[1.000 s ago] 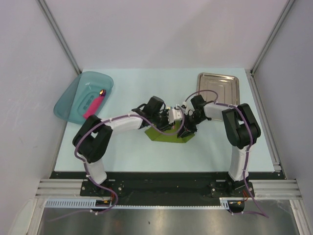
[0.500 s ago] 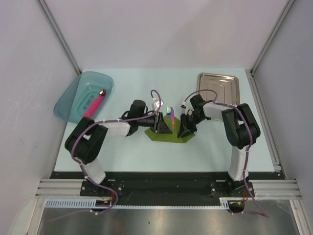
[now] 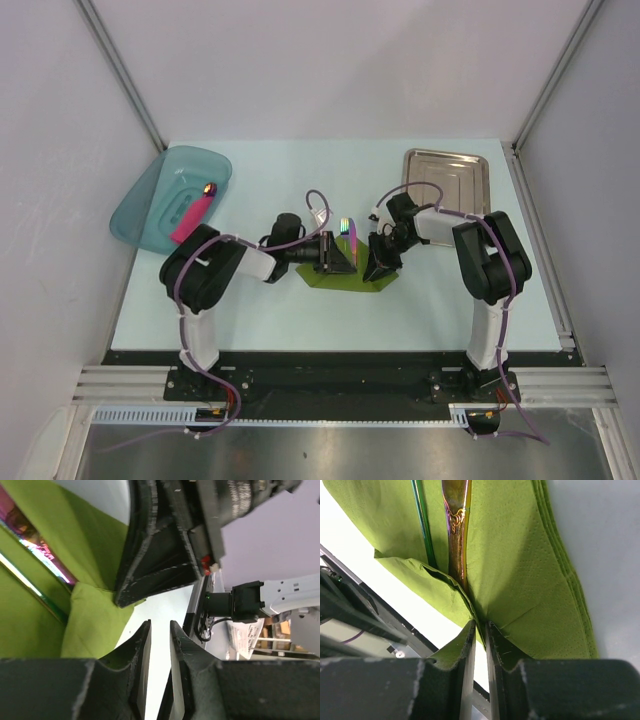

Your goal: Place the utensils on the paper napkin and roll it up

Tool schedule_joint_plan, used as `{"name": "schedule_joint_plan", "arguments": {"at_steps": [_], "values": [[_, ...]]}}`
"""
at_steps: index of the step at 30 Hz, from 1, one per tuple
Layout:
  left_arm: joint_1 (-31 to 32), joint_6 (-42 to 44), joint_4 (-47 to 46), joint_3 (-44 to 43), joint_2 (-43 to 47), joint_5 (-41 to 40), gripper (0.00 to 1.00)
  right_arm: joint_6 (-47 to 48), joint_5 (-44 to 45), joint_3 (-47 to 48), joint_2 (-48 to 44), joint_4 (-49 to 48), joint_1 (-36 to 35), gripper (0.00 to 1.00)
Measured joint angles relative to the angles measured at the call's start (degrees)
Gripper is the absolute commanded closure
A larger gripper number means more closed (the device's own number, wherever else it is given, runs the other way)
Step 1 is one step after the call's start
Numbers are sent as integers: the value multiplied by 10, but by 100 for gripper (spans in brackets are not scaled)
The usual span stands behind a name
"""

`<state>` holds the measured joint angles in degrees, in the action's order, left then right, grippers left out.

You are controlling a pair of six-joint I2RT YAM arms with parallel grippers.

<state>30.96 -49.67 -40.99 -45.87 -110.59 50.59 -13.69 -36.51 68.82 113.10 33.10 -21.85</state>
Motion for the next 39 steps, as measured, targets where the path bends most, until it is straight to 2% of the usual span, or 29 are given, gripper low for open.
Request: {"name": "schedule_joint_plan", "arguments": {"at_steps": [11, 15, 16, 17, 19, 22, 25, 29, 36, 39], "values": [[-2, -31, -28, -10, -57, -9, 76, 5, 8, 6, 0, 8, -4, 81], [-5, -39, -36, -12, -72, -10, 77, 7, 14, 10, 0, 12, -6, 78], [-6, -42, -37, -12, -76, -11, 77, 8, 14, 10, 0, 12, -6, 75], [-6, -43, -37, -12, -78, -12, 77, 9, 14, 11, 0, 13, -6, 67], [-7, -44, -38, -12, -83, -13, 78, 9, 13, 14, -2, 15, -6, 58], [-8, -45, -37, -13, -86, -14, 78, 16, 21, 20, -16, 21, -6, 52], [-9, -45, -37, -13, -87, -14, 78, 20, 30, 25, -47, 32, -3, 38], [-9, -45, -37, -13, -88, -14, 78, 27, 41, 28, -81, 44, 17, 36], [-9, -45, -35, -15, -88, -15, 78, 35, 76, 17, -86, 68, 88, 35], [-9, -45, -35, -15, -89, -15, 78, 39, 87, 10, -85, 76, 104, 27]]}}
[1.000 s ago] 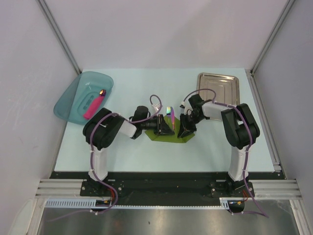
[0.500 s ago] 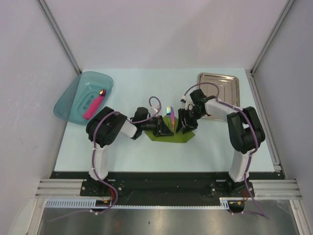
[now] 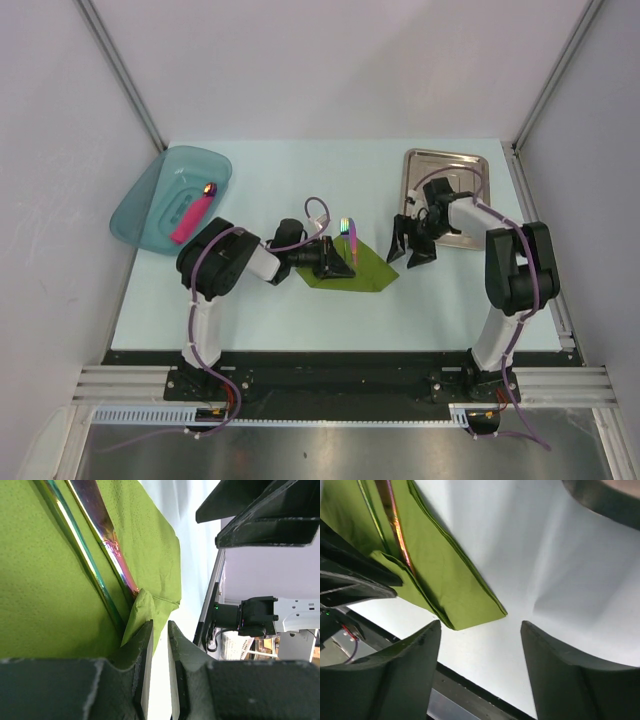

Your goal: Place the utensils on the paper napkin and roll it up

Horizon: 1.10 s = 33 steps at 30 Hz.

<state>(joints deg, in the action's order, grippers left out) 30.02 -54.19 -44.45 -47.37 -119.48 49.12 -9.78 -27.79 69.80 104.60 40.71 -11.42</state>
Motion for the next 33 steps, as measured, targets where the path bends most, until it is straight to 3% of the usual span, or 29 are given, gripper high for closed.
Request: {"name": "schedule_joint_plan", "arguments": {"at_steps": [6, 17, 25, 29, 33], "values": [[0, 0, 1, 0, -2, 0, 78, 4, -10, -11, 26, 3, 1, 29], [0, 0, 0, 0, -2, 0, 78, -30, -165, -11, 82, -17, -14, 36], [-1, 0, 0, 0, -3, 0, 78, -77, -230, -43, 58, -94, -17, 45], [-1, 0, 0, 0, -3, 0, 78, -84, -227, -43, 48, -106, -19, 58], [-1, 0, 0, 0, -3, 0, 78, -81, -202, -37, 50, -92, -23, 64]]}}
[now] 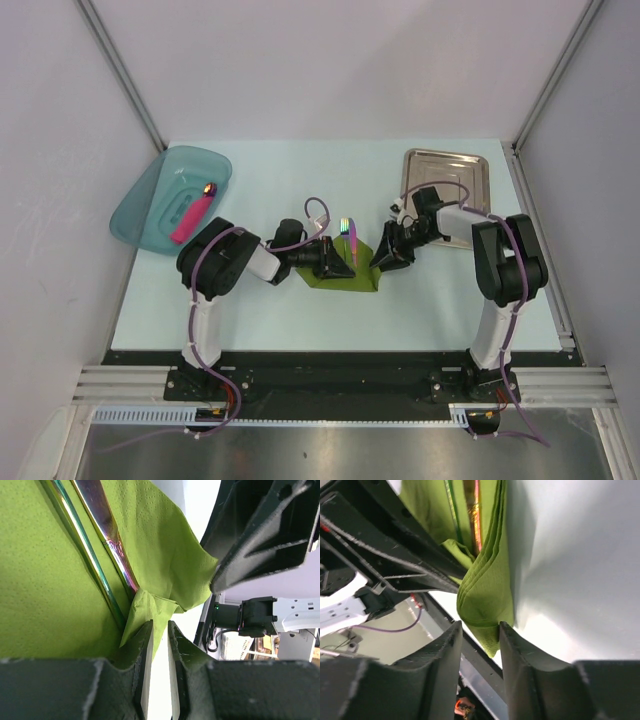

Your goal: Place the utensils on the paper napkin and roll it up

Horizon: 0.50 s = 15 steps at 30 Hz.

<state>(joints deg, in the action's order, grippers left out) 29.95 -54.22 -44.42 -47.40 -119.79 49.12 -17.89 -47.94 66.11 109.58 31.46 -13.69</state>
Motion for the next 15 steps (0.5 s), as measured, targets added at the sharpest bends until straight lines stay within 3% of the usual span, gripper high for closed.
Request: {"name": "schedule_joint_plan", "arguments": {"at_steps": [3, 4, 5, 6, 10, 15], "values": [[0, 0, 0, 0, 0, 0, 78, 8, 24, 15, 2, 17, -3, 63], [0, 0, 0, 0, 0, 0, 78, 12, 34, 21, 3, 23, -5, 55], [0, 0, 0, 0, 0, 0, 78, 15, 43, 28, 3, 30, -6, 40], [0, 0, 0, 0, 0, 0, 78, 18, 54, 34, 3, 37, -7, 37], [0, 0, 0, 0, 0, 0, 78, 33, 78, 41, 4, 54, -11, 38], [0, 0, 0, 0, 0, 0, 78, 34, 47, 41, 19, 68, -14, 43]]}}
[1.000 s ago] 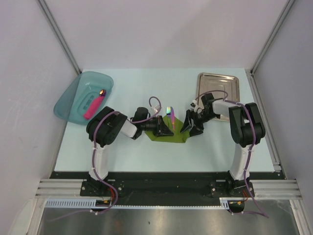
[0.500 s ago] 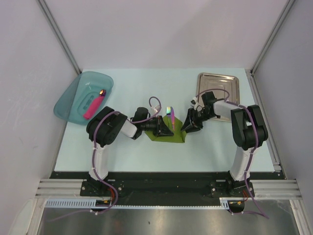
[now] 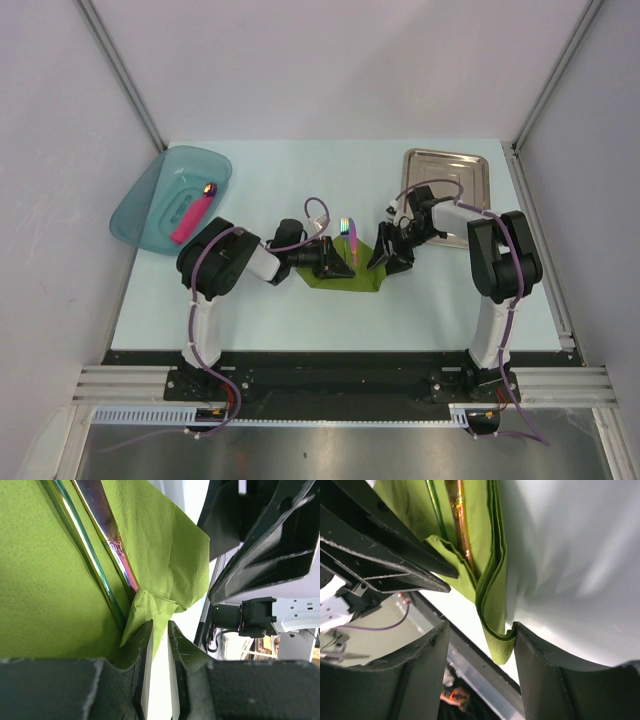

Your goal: Place the utensils on the paper napkin and roll it up

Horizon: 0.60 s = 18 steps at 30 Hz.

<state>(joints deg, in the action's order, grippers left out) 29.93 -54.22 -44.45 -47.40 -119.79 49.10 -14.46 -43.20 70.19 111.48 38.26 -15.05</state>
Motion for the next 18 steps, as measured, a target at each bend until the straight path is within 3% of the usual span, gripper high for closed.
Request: {"name": "schedule_joint_plan", "arguments": {"at_steps": [9, 13, 18], "values": [[0, 0, 0, 0, 0, 0, 78, -9, -95, -17, 12, 3, -5, 38], [0, 0, 0, 0, 0, 0, 78, -23, -107, -18, 12, 0, -3, 23], [0, 0, 0, 0, 0, 0, 78, -31, -113, -19, 12, -6, -2, 26]]}}
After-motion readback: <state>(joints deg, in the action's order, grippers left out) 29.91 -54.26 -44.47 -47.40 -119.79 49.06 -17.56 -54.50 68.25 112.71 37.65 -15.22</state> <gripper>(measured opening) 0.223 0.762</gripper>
